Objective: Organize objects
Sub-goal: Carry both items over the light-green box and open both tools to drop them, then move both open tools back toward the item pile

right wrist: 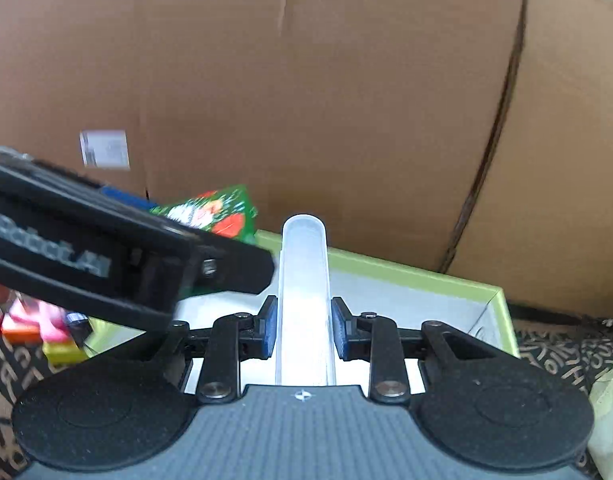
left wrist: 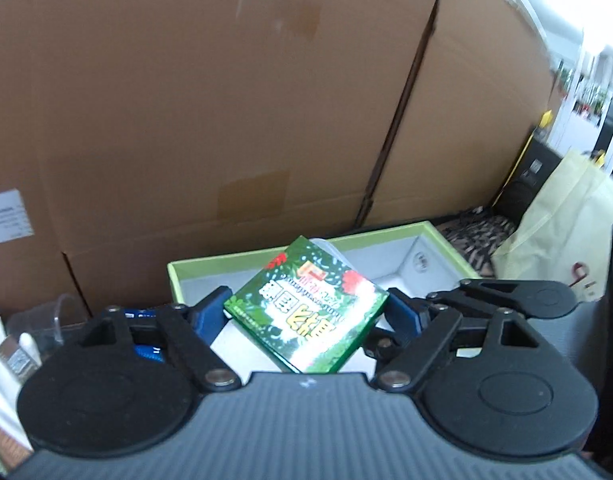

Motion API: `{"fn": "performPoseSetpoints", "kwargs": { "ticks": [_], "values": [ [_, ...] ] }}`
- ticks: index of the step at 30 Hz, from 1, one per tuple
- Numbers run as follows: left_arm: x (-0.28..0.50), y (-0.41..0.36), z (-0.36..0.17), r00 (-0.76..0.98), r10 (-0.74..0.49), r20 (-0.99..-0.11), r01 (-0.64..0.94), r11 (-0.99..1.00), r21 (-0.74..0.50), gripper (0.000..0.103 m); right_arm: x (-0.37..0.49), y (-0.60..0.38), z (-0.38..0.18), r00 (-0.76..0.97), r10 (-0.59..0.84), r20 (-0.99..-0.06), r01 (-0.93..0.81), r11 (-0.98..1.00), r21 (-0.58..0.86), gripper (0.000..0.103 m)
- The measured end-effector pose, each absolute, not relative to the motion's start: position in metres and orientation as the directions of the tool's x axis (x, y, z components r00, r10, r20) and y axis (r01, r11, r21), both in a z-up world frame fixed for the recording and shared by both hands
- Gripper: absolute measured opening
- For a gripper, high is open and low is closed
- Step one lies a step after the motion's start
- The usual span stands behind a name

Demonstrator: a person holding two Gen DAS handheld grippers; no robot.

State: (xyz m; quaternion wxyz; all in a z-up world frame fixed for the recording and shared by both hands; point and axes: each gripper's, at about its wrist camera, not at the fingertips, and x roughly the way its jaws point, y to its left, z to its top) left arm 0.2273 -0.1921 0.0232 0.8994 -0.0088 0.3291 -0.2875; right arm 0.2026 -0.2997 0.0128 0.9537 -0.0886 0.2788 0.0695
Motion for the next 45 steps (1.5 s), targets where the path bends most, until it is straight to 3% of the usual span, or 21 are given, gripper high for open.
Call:
{"fn": "performPoseSetpoints", "kwargs": {
  "ticks": [7,10,11,14,19,23,32,45],
  "values": [
    [0.241,-0.203,-0.008,0.601,-0.499,-0.624,0.504,0.843,-0.189,0.085,0.228,-0.298,-0.018,0.764,0.087,-0.64,-0.204,0.973,-0.111,0.031],
    [0.243,-0.197,-0.011,0.613,-0.519,-0.595,0.505,0.837,-0.209,0.1,0.235,-0.297,-0.029,0.741,0.085,-0.666,-0.192,0.977,-0.089,0.031],
    [0.242,-0.196,-0.01,0.618,-0.526,-0.585,0.506,0.835,-0.216,0.103,0.235,-0.297,-0.031,0.737,0.086,-0.67,-0.186,0.979,-0.079,0.036],
    [0.235,-0.191,-0.003,0.625,-0.535,-0.569,0.502,0.833,-0.232,0.103,0.23,-0.303,-0.029,0.747,0.076,-0.661,-0.157,0.985,-0.065,0.062],
    [0.203,-0.164,0.016,0.687,-0.527,-0.5,0.464,0.848,-0.256,0.103,0.204,-0.311,-0.003,0.817,0.049,-0.575,-0.095,0.994,-0.051,0.064],
    [0.173,-0.134,0.025,0.748,-0.471,-0.468,0.392,0.882,-0.262,0.103,0.159,-0.303,0.014,0.895,0.015,-0.446,-0.031,0.999,-0.029,0.08],
    [0.112,-0.057,0.015,0.799,-0.364,-0.479,0.263,0.927,-0.266,0.103,0.08,-0.251,0.009,0.943,0.095,-0.319,-0.117,0.992,-0.049,0.084],
    [0.089,0.066,-0.049,0.772,-0.183,-0.609,-0.012,0.953,-0.302,0.103,0.055,-0.149,-0.035,0.874,0.311,-0.373,-0.364,0.928,-0.081,0.083]
  ]
}}
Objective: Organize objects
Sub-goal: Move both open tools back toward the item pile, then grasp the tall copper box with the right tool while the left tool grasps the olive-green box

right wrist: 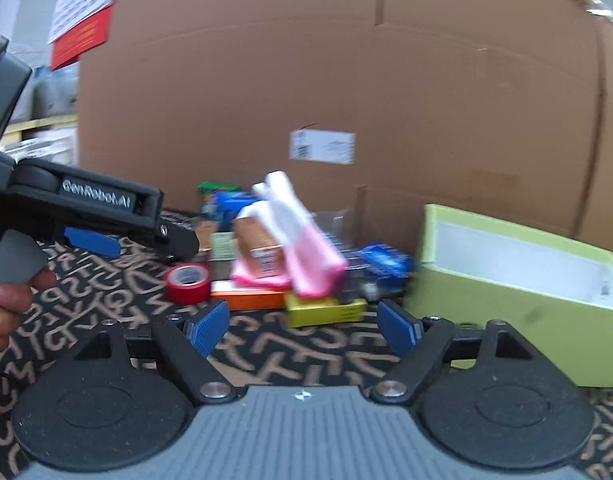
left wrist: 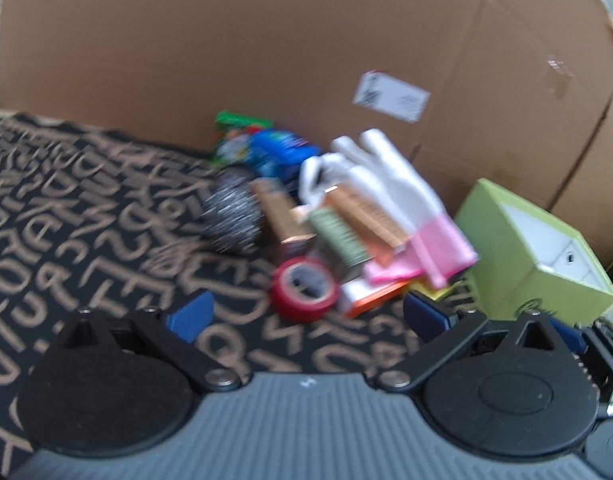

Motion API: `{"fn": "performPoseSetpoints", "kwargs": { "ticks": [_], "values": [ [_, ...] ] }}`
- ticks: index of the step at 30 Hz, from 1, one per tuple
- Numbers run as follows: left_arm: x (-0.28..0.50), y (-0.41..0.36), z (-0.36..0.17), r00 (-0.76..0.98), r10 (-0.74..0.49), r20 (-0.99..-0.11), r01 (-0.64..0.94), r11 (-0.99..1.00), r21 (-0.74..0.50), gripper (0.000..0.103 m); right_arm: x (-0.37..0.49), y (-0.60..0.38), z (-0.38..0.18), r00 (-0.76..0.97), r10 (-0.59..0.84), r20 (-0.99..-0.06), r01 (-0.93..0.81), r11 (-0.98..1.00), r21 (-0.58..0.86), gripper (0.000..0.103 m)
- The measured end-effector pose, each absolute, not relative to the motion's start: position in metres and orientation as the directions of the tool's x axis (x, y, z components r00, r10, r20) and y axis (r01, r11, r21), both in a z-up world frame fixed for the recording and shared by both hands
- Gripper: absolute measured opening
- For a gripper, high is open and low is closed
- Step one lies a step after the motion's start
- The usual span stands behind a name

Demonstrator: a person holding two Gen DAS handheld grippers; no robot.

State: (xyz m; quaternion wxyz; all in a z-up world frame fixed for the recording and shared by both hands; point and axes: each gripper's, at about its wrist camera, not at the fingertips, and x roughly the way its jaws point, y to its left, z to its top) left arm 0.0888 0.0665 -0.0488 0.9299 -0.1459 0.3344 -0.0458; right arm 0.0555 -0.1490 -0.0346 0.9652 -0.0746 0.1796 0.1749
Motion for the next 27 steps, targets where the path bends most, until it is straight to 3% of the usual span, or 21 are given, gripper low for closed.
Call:
{"fn": "performPoseSetpoints", "kwargs": {
  "ticks": [1,5,9,15,17,20,27],
  "values": [
    [0.087,0.072,-0.052,0.77,-0.18,-0.612,-0.018,0.953,-0.304,0.103,0.058,-0.144,-0.036,0.868,0.323,-0.377,-0.377,0.923,-0.078,0.082],
    [0.087,0.087,-0.051,0.772,-0.204,-0.602,-0.007,0.945,-0.328,0.102,0.085,-0.127,-0.035,0.844,0.371,-0.387,-0.426,0.902,-0.064,0.059],
    [0.089,0.088,-0.042,0.78,-0.234,-0.581,0.033,0.942,-0.335,0.092,0.117,-0.111,-0.033,0.846,0.371,-0.382,-0.437,0.894,-0.101,0.046],
    [0.105,0.082,-0.04,0.783,-0.237,-0.575,0.042,0.943,-0.331,0.089,0.157,-0.087,-0.04,0.838,0.344,-0.424,-0.441,0.885,-0.152,0.041],
    [0.114,0.078,-0.041,0.779,-0.24,-0.579,0.045,0.943,-0.331,0.083,0.161,-0.086,-0.045,0.825,0.351,-0.443,-0.456,0.877,-0.154,0.034],
    [0.131,0.069,-0.043,0.764,-0.257,-0.592,0.061,0.942,-0.329,0.072,0.15,-0.093,-0.044,0.832,0.346,-0.433,-0.436,0.891,-0.126,0.033],
    [0.168,0.04,-0.052,0.742,-0.229,-0.63,0.046,0.955,-0.293,0.068,0.102,-0.13,-0.04,0.84,0.353,-0.413,-0.405,0.914,-0.042,0.031]
  ]
}}
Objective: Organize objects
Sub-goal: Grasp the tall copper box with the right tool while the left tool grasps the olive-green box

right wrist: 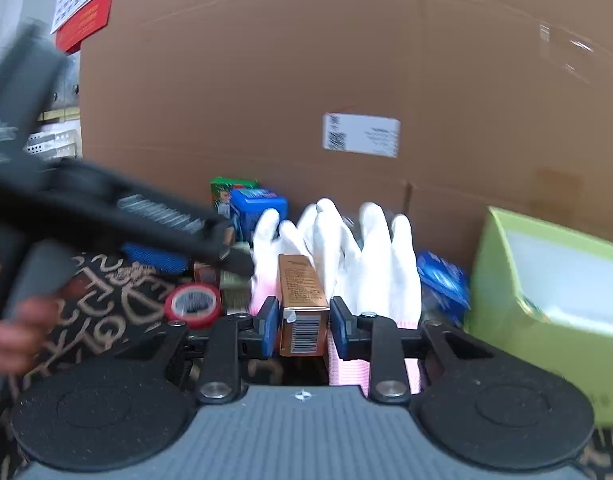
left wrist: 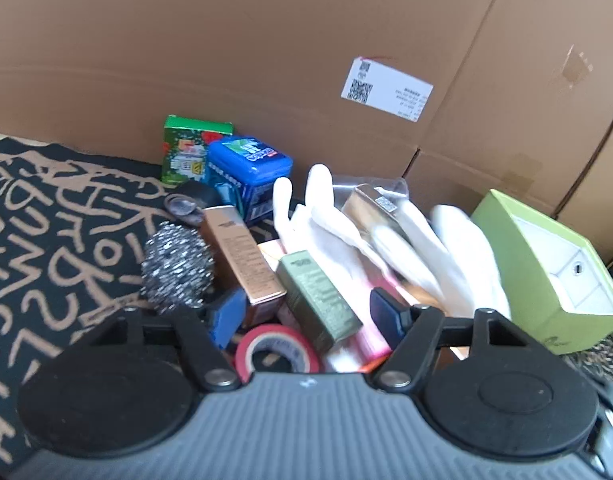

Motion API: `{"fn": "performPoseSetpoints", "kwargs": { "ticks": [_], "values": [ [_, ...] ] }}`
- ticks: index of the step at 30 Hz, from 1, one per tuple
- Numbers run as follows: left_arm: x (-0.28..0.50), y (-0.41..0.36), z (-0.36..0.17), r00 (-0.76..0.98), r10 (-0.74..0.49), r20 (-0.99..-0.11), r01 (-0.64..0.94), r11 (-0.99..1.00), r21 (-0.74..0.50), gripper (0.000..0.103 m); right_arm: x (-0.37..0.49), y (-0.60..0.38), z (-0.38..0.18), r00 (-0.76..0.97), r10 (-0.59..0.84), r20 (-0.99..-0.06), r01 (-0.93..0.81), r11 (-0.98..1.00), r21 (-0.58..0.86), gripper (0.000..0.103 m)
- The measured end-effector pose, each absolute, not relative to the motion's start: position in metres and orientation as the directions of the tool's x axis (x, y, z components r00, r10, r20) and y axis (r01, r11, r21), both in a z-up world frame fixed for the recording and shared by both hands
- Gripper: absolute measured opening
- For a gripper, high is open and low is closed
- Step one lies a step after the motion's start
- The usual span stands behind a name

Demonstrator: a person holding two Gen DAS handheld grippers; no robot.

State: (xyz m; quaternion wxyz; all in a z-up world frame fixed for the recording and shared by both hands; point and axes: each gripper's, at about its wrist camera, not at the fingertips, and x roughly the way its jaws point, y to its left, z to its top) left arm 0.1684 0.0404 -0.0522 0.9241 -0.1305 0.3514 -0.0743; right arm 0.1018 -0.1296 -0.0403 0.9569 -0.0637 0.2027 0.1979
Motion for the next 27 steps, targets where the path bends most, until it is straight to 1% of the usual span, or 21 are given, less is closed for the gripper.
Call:
{"fn": "performPoseSetpoints", "kwargs": {
  "ticks": [2,4,5,6,7,8,9,10,13,14,16,18,20,22,23,24,26,27],
  "values": [
    [0.173,0.032,-0.054,0.752,-0.188,-0.632,0.034,0.968,-0.247,0.068,0.087,-0.142,-0.042,0.836,0.353,-0.42,-0.393,0.919,-0.009,0.031],
    [0.176,0.027,-0.055,0.754,-0.151,-0.639,0.022,0.978,-0.206,0.062,0.074,-0.152,-0.044,0.828,0.357,-0.432,-0.388,0.922,0.018,0.031],
    [0.175,0.025,-0.056,0.756,-0.14,-0.639,0.019,0.981,-0.193,0.055,0.068,-0.156,-0.045,0.828,0.354,-0.435,-0.383,0.923,0.021,0.031],
    [0.174,0.024,-0.056,0.757,-0.131,-0.64,0.017,0.983,-0.18,0.045,0.062,-0.159,-0.047,0.827,0.351,-0.44,-0.379,0.925,0.025,0.031],
    [0.173,0.024,-0.056,0.754,-0.125,-0.645,0.019,0.986,-0.169,0.041,0.058,-0.162,-0.048,0.823,0.351,-0.447,-0.378,0.925,0.03,0.031],
    [0.173,0.023,-0.057,0.743,-0.137,-0.656,0.027,0.984,-0.174,0.026,0.055,-0.163,-0.049,0.818,0.354,-0.454,-0.38,0.924,0.036,0.031],
    [0.175,0.023,-0.059,0.728,-0.167,-0.665,0.046,0.98,-0.196,0.022,0.052,-0.165,-0.05,0.813,0.357,-0.461,-0.382,0.923,0.041,0.031],
    [0.171,0.023,-0.06,0.729,-0.19,-0.658,0.067,0.976,-0.207,0.022,0.05,-0.165,-0.051,0.805,0.362,-0.47,-0.386,0.921,0.046,0.031],
    [0.154,0.021,-0.057,0.744,-0.18,-0.643,0.104,0.983,-0.154,0.022,0.047,-0.163,-0.054,0.789,0.364,-0.495,-0.395,0.918,0.045,0.031],
    [0.148,0.024,-0.056,0.733,-0.203,-0.65,0.119,0.978,-0.171,0.022,0.044,-0.162,-0.054,0.79,0.356,-0.499,-0.392,0.919,0.035,0.032],
    [0.133,0.031,-0.055,0.706,-0.274,-0.654,0.155,0.96,-0.235,0.022,0.038,-0.163,-0.051,0.804,0.338,-0.489,-0.378,0.925,0.017,0.035],
    [0.118,0.035,-0.053,0.698,-0.292,-0.654,0.169,0.955,-0.246,0.022,0.034,-0.165,-0.045,0.818,0.346,-0.459,-0.381,0.924,0.016,0.035],
    [0.108,0.037,-0.052,0.697,-0.302,-0.651,0.188,0.952,-0.24,0.022,0.034,-0.165,-0.038,0.813,0.384,-0.438,-0.409,0.912,0.039,0.035],
    [0.103,0.035,-0.051,0.699,-0.302,-0.649,0.196,0.953,-0.232,0.025,0.04,-0.162,-0.034,0.797,0.423,-0.431,-0.443,0.895,0.058,0.035],
    [0.103,0.033,-0.05,0.704,-0.3,-0.644,0.207,0.954,-0.218,0.03,0.045,-0.159,-0.034,0.795,0.427,-0.432,-0.448,0.892,0.057,0.035],
    [0.102,0.03,-0.05,0.71,-0.289,-0.642,0.21,0.957,-0.198,0.039,0.05,-0.156,-0.035,0.792,0.427,-0.436,-0.453,0.89,0.049,0.035],
    [0.101,0.024,-0.05,0.724,-0.268,-0.635,0.214,0.963,-0.162,0.046,0.059,-0.151,-0.039,0.787,0.418,-0.454,-0.452,0.891,0.037,0.035],
    [0.102,0.022,-0.051,0.724,-0.263,-0.637,0.218,0.964,-0.149,0.046,0.064,-0.15,-0.042,0.783,0.409,-0.468,-0.446,0.894,0.035,0.034]
  ]
}}
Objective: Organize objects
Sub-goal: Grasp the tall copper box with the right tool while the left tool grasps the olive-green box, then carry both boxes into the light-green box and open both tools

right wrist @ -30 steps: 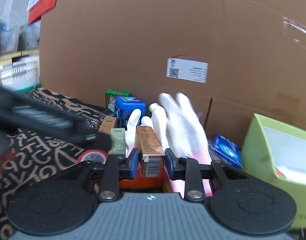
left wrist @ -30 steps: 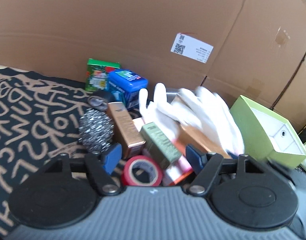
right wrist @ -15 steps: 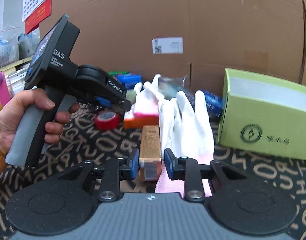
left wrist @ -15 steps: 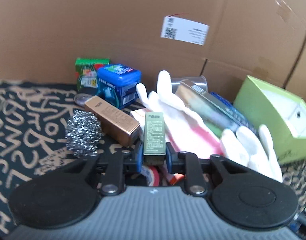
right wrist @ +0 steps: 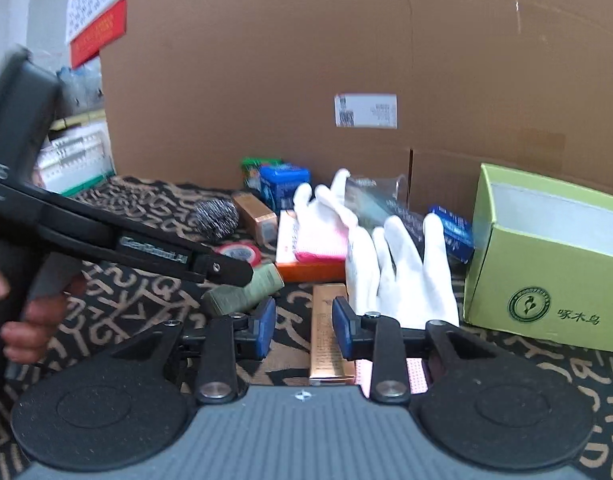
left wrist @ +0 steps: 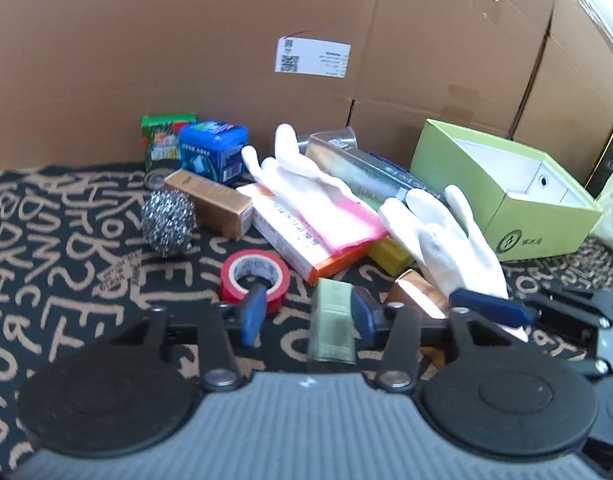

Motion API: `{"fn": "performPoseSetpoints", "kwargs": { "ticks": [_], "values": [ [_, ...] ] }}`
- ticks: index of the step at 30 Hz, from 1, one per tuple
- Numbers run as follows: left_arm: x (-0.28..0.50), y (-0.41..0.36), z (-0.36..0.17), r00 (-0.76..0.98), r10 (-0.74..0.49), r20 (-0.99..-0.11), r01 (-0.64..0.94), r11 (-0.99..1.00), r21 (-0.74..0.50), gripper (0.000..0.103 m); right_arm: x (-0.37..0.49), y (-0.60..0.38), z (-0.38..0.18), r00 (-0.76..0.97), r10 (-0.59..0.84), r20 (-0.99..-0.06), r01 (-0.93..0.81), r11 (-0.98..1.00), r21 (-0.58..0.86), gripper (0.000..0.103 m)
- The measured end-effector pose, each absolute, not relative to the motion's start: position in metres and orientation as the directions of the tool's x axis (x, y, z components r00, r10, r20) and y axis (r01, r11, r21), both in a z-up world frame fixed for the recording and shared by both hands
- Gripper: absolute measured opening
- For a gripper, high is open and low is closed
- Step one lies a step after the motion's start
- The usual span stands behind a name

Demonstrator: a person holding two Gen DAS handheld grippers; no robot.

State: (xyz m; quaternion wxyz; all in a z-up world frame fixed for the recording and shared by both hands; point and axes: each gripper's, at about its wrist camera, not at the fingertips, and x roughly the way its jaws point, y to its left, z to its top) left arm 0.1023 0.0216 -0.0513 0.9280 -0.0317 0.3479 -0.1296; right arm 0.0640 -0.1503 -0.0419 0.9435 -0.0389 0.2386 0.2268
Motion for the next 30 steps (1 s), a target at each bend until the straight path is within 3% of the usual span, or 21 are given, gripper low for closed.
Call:
{"fn": "performPoseSetpoints", "kwargs": {
  "ticks": [5,8,14,15,17,18,23,30],
  "values": [
    [0.105,0.014,-0.06,0.688,-0.303,-0.659,0.253,0.952,-0.173,0.046,0.08,-0.158,-0.05,0.785,0.363,-0.502,-0.391,0.919,0.054,0.035],
    [0.104,0.007,-0.065,0.676,-0.294,-0.676,0.269,0.952,-0.146,0.035,0.085,-0.156,-0.054,0.769,0.364,-0.526,-0.399,0.916,0.05,0.035],
    [0.109,0.001,-0.071,0.679,-0.252,-0.689,0.253,0.962,-0.103,0.036,0.087,-0.146,-0.061,0.751,0.368,-0.549,-0.41,0.911,0.05,0.034],
    [0.11,0.002,-0.073,0.671,-0.256,-0.696,0.254,0.961,-0.109,0.033,0.087,-0.147,-0.061,0.75,0.367,-0.55,-0.405,0.913,0.055,0.028],
    [0.11,0.003,-0.074,0.668,-0.256,-0.699,0.244,0.962,-0.119,0.022,0.087,-0.149,-0.06,0.75,0.364,-0.552,-0.396,0.916,0.065,0.028],
    [0.109,0.004,-0.073,0.668,-0.256,-0.699,0.242,0.963,-0.122,0.022,0.086,-0.15,-0.059,0.748,0.369,-0.551,-0.394,0.916,0.077,0.028],
    [0.094,0.0,-0.051,0.7,-0.275,-0.659,0.25,0.959,-0.135,0.022,0.075,-0.166,-0.045,0.759,0.402,-0.512,-0.39,0.911,0.138,0.028],
    [0.1,-0.029,0.007,0.711,-0.434,-0.553,0.376,0.899,-0.223,0.022,0.062,-0.212,0.0,0.816,0.416,-0.402,-0.368,0.909,0.193,0.027]
  ]
}}
